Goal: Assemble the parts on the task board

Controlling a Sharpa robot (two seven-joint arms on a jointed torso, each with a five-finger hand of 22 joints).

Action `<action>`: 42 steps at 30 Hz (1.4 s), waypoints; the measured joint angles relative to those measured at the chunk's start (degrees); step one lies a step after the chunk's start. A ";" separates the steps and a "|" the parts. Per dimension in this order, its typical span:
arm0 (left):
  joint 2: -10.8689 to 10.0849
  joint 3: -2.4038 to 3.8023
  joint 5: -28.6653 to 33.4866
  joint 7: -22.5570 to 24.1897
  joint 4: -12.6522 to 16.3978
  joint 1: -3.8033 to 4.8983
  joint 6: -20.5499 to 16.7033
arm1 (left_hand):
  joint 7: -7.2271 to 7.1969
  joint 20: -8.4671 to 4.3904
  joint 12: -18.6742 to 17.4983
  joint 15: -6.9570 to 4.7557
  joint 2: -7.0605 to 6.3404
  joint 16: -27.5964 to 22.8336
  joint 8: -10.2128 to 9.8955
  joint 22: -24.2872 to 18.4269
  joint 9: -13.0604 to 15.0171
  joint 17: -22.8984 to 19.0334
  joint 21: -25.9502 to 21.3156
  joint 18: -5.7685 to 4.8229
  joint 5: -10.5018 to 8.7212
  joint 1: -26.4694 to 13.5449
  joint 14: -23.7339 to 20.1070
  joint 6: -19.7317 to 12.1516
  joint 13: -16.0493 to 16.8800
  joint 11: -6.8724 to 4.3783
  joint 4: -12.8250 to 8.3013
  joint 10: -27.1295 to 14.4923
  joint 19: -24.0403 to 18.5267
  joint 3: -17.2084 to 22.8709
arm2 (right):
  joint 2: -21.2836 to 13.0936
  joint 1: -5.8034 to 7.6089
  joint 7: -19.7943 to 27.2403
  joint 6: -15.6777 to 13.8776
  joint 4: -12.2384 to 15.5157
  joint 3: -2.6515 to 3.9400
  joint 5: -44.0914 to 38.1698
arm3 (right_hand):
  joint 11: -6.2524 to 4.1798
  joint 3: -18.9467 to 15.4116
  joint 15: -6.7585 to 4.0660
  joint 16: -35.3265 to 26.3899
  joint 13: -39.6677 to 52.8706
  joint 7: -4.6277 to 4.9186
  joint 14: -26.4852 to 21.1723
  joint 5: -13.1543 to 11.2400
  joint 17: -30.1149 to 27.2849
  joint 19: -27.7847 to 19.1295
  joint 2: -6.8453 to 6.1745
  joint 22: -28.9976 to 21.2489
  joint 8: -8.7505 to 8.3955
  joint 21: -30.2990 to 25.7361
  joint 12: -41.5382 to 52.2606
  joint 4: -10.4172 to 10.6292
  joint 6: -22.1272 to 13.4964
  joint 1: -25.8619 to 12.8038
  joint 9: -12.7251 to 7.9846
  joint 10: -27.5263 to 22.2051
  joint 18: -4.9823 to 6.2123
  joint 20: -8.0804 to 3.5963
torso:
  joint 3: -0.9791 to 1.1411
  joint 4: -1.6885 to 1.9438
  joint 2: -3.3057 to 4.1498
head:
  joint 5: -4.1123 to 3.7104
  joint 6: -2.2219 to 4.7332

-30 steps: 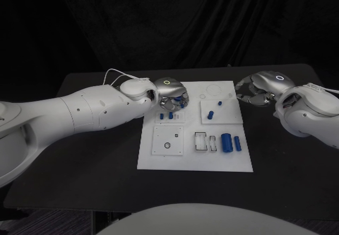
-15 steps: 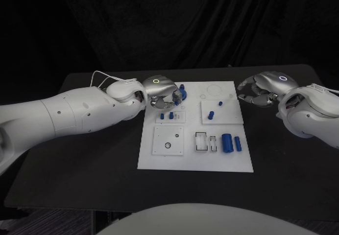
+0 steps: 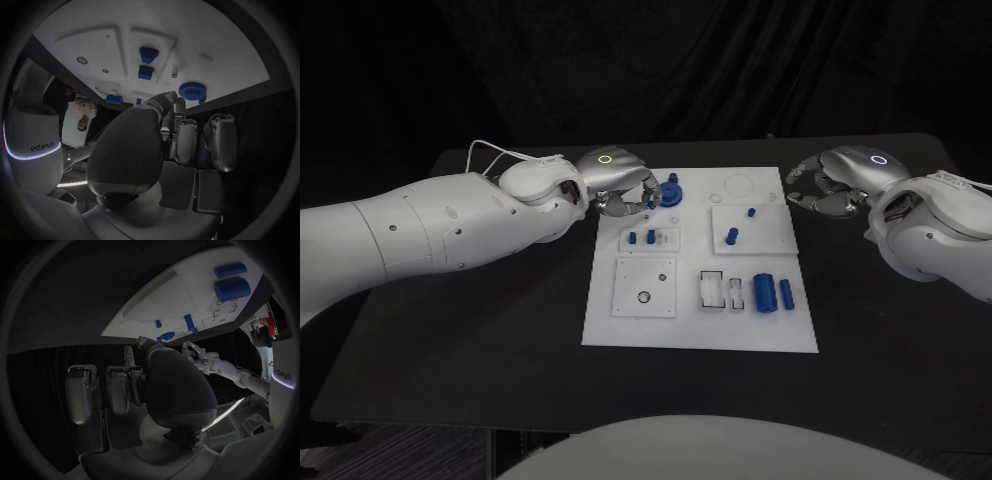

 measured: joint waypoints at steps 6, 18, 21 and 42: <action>0.04 -0.01 0.00 -0.49 -0.70 0.00 1.06 | 0.01 0.00 0.00 0.00 0.00 -0.23 0.00 0.00 0.00 -0.26 0.00 0.00 -0.20 0.00 0.00 0.01 0.00 0.02 0.00 0.02 0.00 0.00 | -0.03 0.00 0.00 0.02 -0.10 0.00 0.05 | 0.00 0.00 0.00 0.00 0.00 0.00 0.00 0.00 0.00 0.00 0.00 0.05 0.00 0.00 0.00 0.00 0.00 0.00 0.00 0.00 0.00 0.00 | 0.12 0.07 -0.19 | -0.13 0.00; 0.86 -0.03 -0.01 -1.22 -1.74 -0.24 3.06 | 0.16 0.00 -0.23 0.00 -0.01 -0.23 -0.17 0.00 -0.02 -0.44 -0.21 0.01 -0.45 0.01 0.00 0.16 0.01 0.09 0.00 0.08 0.00 0.00 | 0.01 0.00 0.01 0.07 -0.13 -0.01 0.10 | 0.00 0.24 0.00 0.00 0.04 0.00 0.00 0.00 0.00 0.00 0.00 0.04 -0.29 0.00 0.00 -0.24 0.00 0.00 -0.07 0.00 0.00 0.00 | 0.10 0.08 -0.25 | -0.07 0.00; 1.05 -0.03 -0.01 -1.37 -2.01 -0.34 3.49 | 0.16 0.00 -0.23 -0.21 -0.01 -0.23 -0.20 0.00 -0.02 -0.56 -0.21 0.00 -0.45 0.01 -0.22 0.16 0.01 0.09 0.00 0.08 0.00 0.00 | -0.02 0.00 0.01 0.08 -0.13 -0.01 0.10 | 0.00 0.23 0.00 0.00 0.04 0.00 0.00 0.00 0.00 0.00 0.00 0.04 -0.29 0.00 0.00 -0.24 0.00 0.00 -0.09 0.00 0.00 0.00 | 0.11 0.07 -0.26 | -0.10 0.00; 1.74 0.03 0.00 -2.00 -2.74 -1.21 5.37 | 0.12 -0.21 -0.44 -0.21 -0.02 -0.45 -0.23 0.00 -0.10 -0.74 -0.42 0.01 -0.45 0.01 -0.22 0.11 0.00 0.11 0.01 0.08 -0.22 -0.01 | -0.16 0.00 0.00 0.26 -0.04 -0.01 0.13 | 0.00 0.23 0.00 0.00 0.03 0.00 0.00 0.00 0.00 0.00 0.00 0.02 -0.29 0.00 0.00 -0.24 0.00 0.00 -0.08 0.00 0.00 0.00 | 0.20 0.07 -0.23 | -0.20 0.00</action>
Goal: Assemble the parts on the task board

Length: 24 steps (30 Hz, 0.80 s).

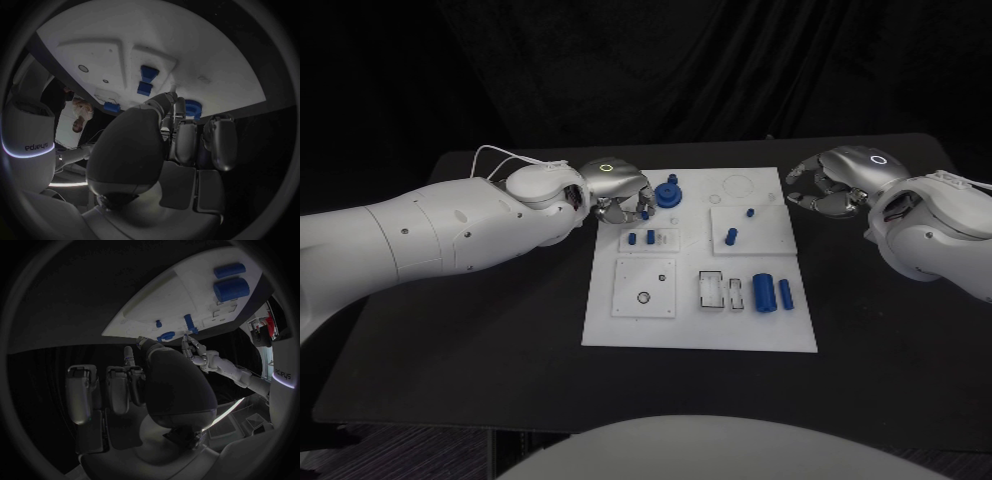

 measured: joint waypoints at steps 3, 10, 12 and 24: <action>0.08 -0.04 0.00 -0.05 -0.05 -0.17 0.18 | -0.01 0.00 0.00 0.00 0.00 0.00 -0.01 0.00 0.00 -0.02 0.00 0.00 -0.01 0.00 0.00 -0.01 0.00 0.00 0.00 0.00 0.00 0.00 | 0.00 0.00 0.00 0.04 0.00 0.00 0.00 | 0.00 0.00 0.00 0.00 0.00 0.00 0.00 0.00 0.00 0.00 0.00 0.00 0.00 0.00 0.00 0.00 0.00 0.00 0.00 0.00 0.00 0.00 | -0.01 0.02 0.00 | -0.01 0.00; 0.28 -0.01 0.01 -0.17 -0.21 -0.19 0.53 | -0.01 0.00 0.00 0.21 0.00 0.00 -0.21 0.00 -0.01 -0.17 0.00 0.00 -0.01 0.00 -0.21 -0.01 0.01 0.01 -0.16 0.00 0.00 0.16 | 0.07 0.00 0.00 0.10 0.00 0.00 0.01 | 0.00 0.00 0.00 0.00 -0.01 0.00 0.00 0.00 0.00 0.00 0.00 -0.01 0.00 0.00 0.00 0.00 0.00 0.00 0.00 0.00 0.00 0.00 | -0.01 0.03 -0.04 | 0.13 0.00; 0.34 -0.01 0.01 -0.20 -0.26 -0.19 0.58 | -0.01 0.00 0.00 0.21 0.00 0.00 -0.21 0.00 -0.01 -0.17 0.00 0.00 -0.01 0.00 -0.21 -0.01 0.00 0.19 -0.16 0.18 0.00 0.16 | 0.07 0.00 0.00 0.12 0.00 0.00 0.01 | 0.00 0.00 0.00 0.00 -0.01 0.00 0.00 0.00 0.00 0.00 0.00 -0.01 0.00 0.00 0.00 0.00 0.00 0.00 0.01 0.00 0.00 0.00 | -0.02 0.02 -0.04 | 0.13 0.00; 0.58 0.04 0.03 -0.36 -0.59 -0.25 1.03 | 0.24 0.23 -1.21 0.49 0.00 -0.45 -1.46 0.00 -0.25 -0.71 -0.47 0.00 -0.99 0.00 -0.49 -1.98 -0.03 0.32 -0.47 0.07 -0.23 0.16 | 0.09 0.00 0.00 0.23 -0.02 0.00 0.01 | 0.00 0.00 0.00 0.00 -0.01 0.00 0.00 0.00 0.00 0.00 0.00 -0.01 0.00 0.00 0.00 0.00 0.00 0.00 -0.06 0.00 0.00 0.00 | -0.03 0.01 -0.06 | 0.12 0.00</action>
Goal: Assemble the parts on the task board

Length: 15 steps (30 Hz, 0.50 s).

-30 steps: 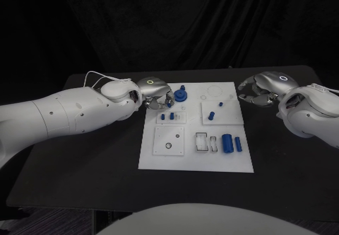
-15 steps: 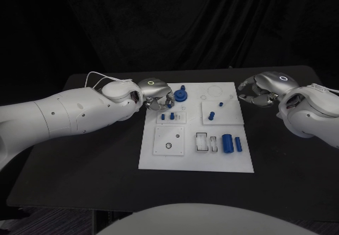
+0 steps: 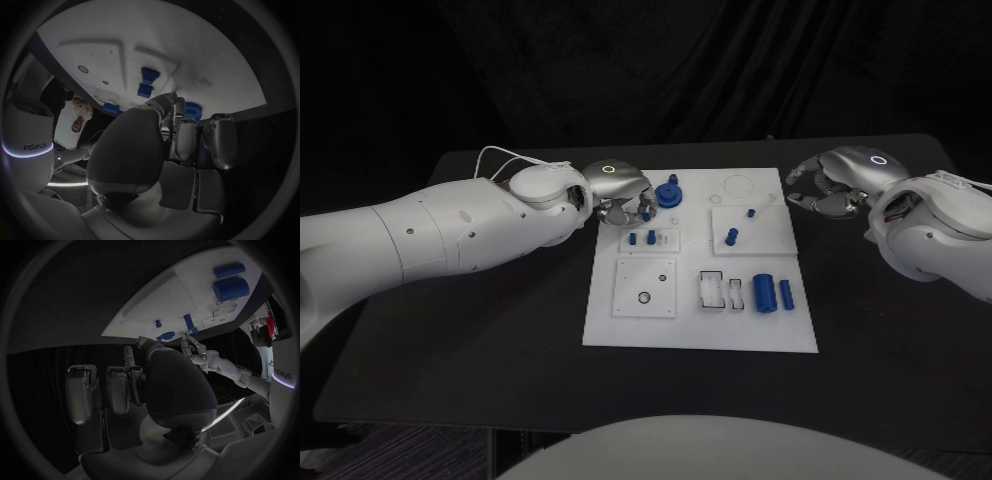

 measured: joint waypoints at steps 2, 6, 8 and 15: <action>0.00 -0.04 0.00 -0.10 -0.14 -0.07 0.15 | -1.15 0.26 -1.91 0.49 0.01 -0.44 -1.85 0.00 -1.16 -0.70 -0.70 0.00 -1.29 0.00 -0.49 -3.31 -0.75 0.61 0.03 -1.74 -0.26 0.03 | 0.01 0.00 0.00 0.02 0.00 0.00 0.00 | 0.00 0.00 0.00 0.00 0.00 0.00 0.00 0.00 0.00 0.00 0.00 0.00 0.00 0.00 0.00 0.00 0.00 0.00 0.00 0.00 0.00 0.00 | 0.00 -0.01 0.00 | 0.03 0.00; -0.02 -0.10 -0.03 -0.27 -0.27 -0.22 0.35 | -2.87 0.80 -5.23 1.06 -0.47 -0.94 -2.43 0.00 -3.16 -1.83 -1.52 0.00 -2.52 -0.47 -1.06 -8.46 -2.28 1.60 0.49 -4.69 -0.80 0.80 | 0.00 0.00 0.00 0.04 0.00 0.00 0.01 | 0.00 0.00 0.00 0.00 0.00 0.00 0.00 0.00 0.00 0.00 0.00 0.00 0.00 0.00 0.00 0.00 0.00 0.00 0.00 0.00 0.00 0.00 | 0.00 -0.03 -0.01 | 0.07 0.00; -0.09 -0.10 -0.04 -0.32 -0.29 -0.22 0.32 | -3.34 1.01 -6.12 1.27 -0.60 -0.94 -2.43 0.00 -3.75 -1.99 -1.89 0.00 -2.89 -0.61 -1.27 -9.71 -2.65 1.80 0.49 -5.52 -1.01 0.80 | -0.01 0.00 0.00 0.05 0.00 0.00 0.01 | 0.00 0.00 0.00 0.00 0.00 0.00 0.00 0.00 0.00 0.00 0.00 0.00 0.00 0.00 0.00 0.00 0.00 0.00 0.00 0.00 0.00 0.00 | 0.00 -0.04 -0.01 | 0.07 0.00; -0.67 -0.10 -0.04 -0.36 -0.30 -0.22 -0.91 | -4.71 1.01 -7.23 1.26 -0.60 -0.94 -2.43 0.00 -5.31 -1.99 -1.89 0.00 -2.90 -0.61 -1.26 -12.72 -3.29 2.02 0.65 -6.31 -1.01 0.96 | -0.02 0.00 0.00 0.08 -0.03 0.00 0.01 | 0.00 0.00 0.00 0.00 0.00 0.00 0.00 0.00 0.00 0.00 0.00 -0.01 0.00 0.00 0.00 0.00 0.00 0.00 0.01 0.00 0.00 0.00 | 0.00 -0.04 -0.01 | 0.07 0.00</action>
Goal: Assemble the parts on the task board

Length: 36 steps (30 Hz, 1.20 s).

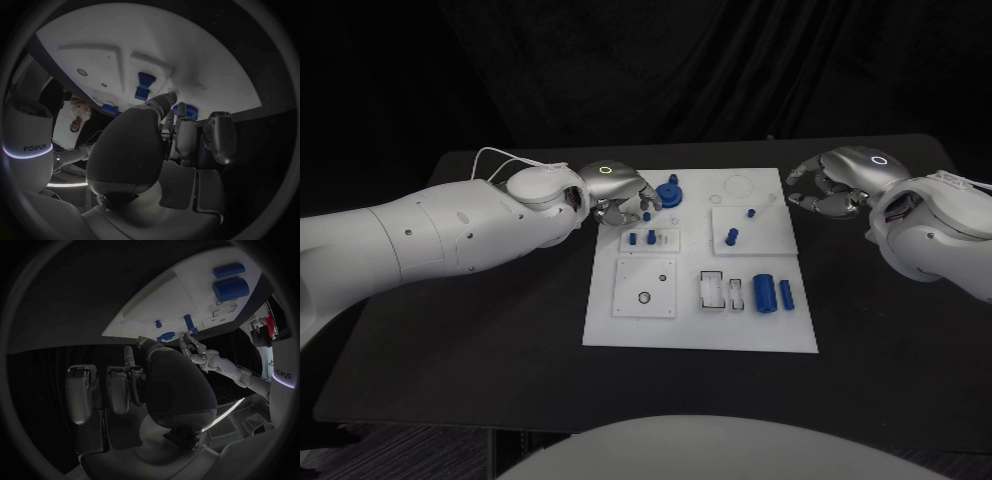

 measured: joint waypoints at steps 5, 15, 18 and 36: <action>-1.28 0.00 0.00 0.06 0.25 0.00 -2.12 | -0.35 0.00 -0.43 0.00 0.00 0.00 0.00 0.00 -0.44 -0.16 -0.29 0.00 0.00 0.00 0.00 -0.35 -0.12 -0.22 0.00 -0.23 0.00 0.00 | -0.05 0.00 0.01 0.01 0.00 0.00 0.00 | 0.00 0.09 0.00 0.00 0.00 0.00 0.00 0.00 0.00 0.00 0.00 0.00 0.00 -0.16 0.00 -0.09 0.00 0.00 0.00 0.00 0.00 0.00 | -0.01 0.03 -0.01 | -0.14 0.00; -8.23 0.00 1.12 0.96 2.84 -0.03 -10.67 | -0.65 1.01 -0.33 0.97 -0.61 -15.92 0.00 0.01 -2.19 -21.88 -18.81 3.11 -1.34 -1.96 -20.43 1.01 0.34 -0.20 3.31 -5.34 -14.40 0.09 | -1.05 0.61 0.64 -0.04 0.94 -0.06 0.21 | 0.49 2.11 0.13 -1.18 -3.13 0.87 -0.13 0.00 0.00 0.00 -0.56 -0.01 -0.38 -3.65 -13.02 -1.07 1.99 0.56 -0.23 -11.41 0.00 0.00 | -0.13 0.07 -0.02 | -1.02 0.00; -11.43 -0.01 6.28 3.77 3.80 -0.03 -13.30 | 0.79 2.30 -0.33 3.95 -0.57 -31.92 0.00 -0.45 -3.37 -31.28 -39.36 4.49 -0.17 -4.08 -37.51 1.73 0.42 0.57 7.52 -12.31 -34.99 -0.70 | -1.02 2.09 1.05 0.20 1.37 -0.07 0.45 | 1.29 3.21 0.90 -2.06 -13.96 1.39 0.06 0.00 0.00 0.06 -1.11 -0.01 0.18 -5.88 -25.44 -0.95 4.06 1.12 -0.04 -24.30 0.96 0.56 | -0.18 0.07 -0.05 | -1.31 0.00; -17.27 -0.09 71.44 23.90 12.61 -3.48 2.45 | -0.31 3.18 -12.17 5.10 9.69 -78.06 -0.93 -50.49 -18.93 -65.01 -71.73 3.55 4.17 -12.03 -78.22 -21.80 -20.58 -5.32 13.06 -46.28 -75.59 -27.38 | 2.28 4.19 6.69 5.73 1.97 0.04 -0.84 | 6.60 4.25 4.07 -7.72 -51.35 -1.64 -0.07 0.00 0.00 -3.80 -4.17 0.03 -4.19 -15.65 -66.48 -2.20 1.83 2.94 -1.25 -44.41 2.72 3.79 | -1.31 0.40 -0.72 | -1.03 0.80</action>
